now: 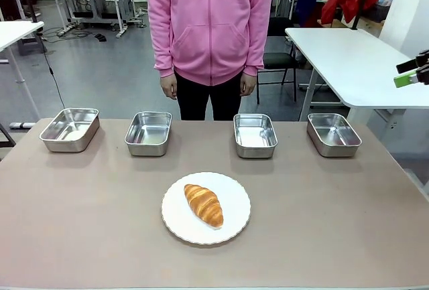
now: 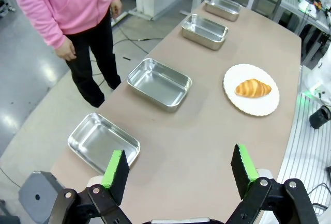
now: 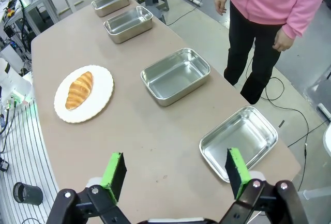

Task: Place the bread in the container.
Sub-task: Place the Butter Roll into the Airtight Container indicated by the human.

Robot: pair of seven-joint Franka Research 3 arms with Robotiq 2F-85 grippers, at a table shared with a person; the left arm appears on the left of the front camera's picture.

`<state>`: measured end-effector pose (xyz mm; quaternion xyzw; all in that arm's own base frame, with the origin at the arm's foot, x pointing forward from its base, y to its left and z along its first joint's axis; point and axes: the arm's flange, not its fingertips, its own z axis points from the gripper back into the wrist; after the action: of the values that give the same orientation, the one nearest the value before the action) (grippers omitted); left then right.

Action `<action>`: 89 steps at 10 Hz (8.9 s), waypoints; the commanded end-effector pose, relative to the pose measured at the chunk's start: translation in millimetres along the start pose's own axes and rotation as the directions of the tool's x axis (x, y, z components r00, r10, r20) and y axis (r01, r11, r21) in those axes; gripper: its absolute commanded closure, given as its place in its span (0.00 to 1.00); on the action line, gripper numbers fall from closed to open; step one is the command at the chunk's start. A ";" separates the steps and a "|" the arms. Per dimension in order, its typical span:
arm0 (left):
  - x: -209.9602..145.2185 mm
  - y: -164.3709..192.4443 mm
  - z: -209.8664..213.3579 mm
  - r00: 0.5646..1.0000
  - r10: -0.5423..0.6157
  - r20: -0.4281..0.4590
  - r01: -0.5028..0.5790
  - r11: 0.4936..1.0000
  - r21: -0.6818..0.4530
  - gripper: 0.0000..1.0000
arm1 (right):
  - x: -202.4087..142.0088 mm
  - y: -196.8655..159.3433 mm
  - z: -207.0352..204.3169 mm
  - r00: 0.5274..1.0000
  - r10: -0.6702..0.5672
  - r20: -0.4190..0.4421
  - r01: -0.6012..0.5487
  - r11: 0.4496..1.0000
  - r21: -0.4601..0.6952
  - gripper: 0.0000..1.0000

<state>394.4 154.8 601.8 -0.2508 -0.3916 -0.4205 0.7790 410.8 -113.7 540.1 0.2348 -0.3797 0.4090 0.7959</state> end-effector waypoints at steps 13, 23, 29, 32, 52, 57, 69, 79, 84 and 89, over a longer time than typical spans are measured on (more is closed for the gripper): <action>-0.5 -0.5 1.0 1.000 -0.001 0.003 0.001 1.000 0.001 0.00 | 1.6 1.0 0.2 1.000 0.005 0.005 -0.005 1.000 0.002 0.00; -0.5 -0.5 1.0 1.000 -0.001 0.003 0.001 1.000 0.001 0.00 | 1.6 1.0 0.2 1.000 0.005 0.005 -0.005 1.000 0.002 0.00; -0.5 -0.5 1.0 1.000 -0.001 0.003 0.001 1.000 0.001 0.00 | 1.6 1.0 0.2 1.000 0.005 0.005 -0.005 1.000 0.002 0.00; -0.5 -0.5 1.0 1.000 -0.001 0.003 0.001 1.000 0.001 0.00 | 1.6 1.0 0.2 1.000 0.005 0.005 -0.005 1.000 0.002 0.00; -0.5 -0.5 1.0 1.000 -0.001 0.003 0.001 1.000 0.001 0.00 | 1.6 1.0 0.2 1.000 0.005 0.005 -0.005 1.000 0.002 0.00; -0.5 -0.5 1.0 1.000 -0.001 0.003 0.001 1.000 0.001 0.00 | 1.6 1.0 0.2 1.000 0.005 0.005 -0.005 1.000 0.002 0.00; -0.5 -0.5 1.0 1.000 -0.001 0.003 0.001 1.000 0.001 0.00 | 1.6 1.0 0.2 1.000 0.005 0.005 -0.005 1.000 0.002 0.00; -0.5 -0.5 1.0 1.000 -0.001 0.003 0.001 1.000 0.001 0.00 | 1.6 1.0 0.2 1.000 0.005 0.005 -0.005 1.000 0.002 0.00; -0.5 -0.5 1.0 1.000 -0.001 0.003 0.001 1.000 0.001 0.00 | 1.6 1.0 0.2 1.000 0.005 0.005 -0.005 1.000 0.002 0.00; -0.5 -0.5 1.0 1.000 -0.001 0.003 0.001 1.000 0.001 0.00 | 1.6 1.0 0.2 1.000 0.005 0.005 -0.005 1.000 0.002 0.00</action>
<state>394.4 154.9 601.8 -0.2507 -0.3916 -0.4204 0.7791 410.7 -113.8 540.1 0.2350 -0.3795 0.4090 0.7959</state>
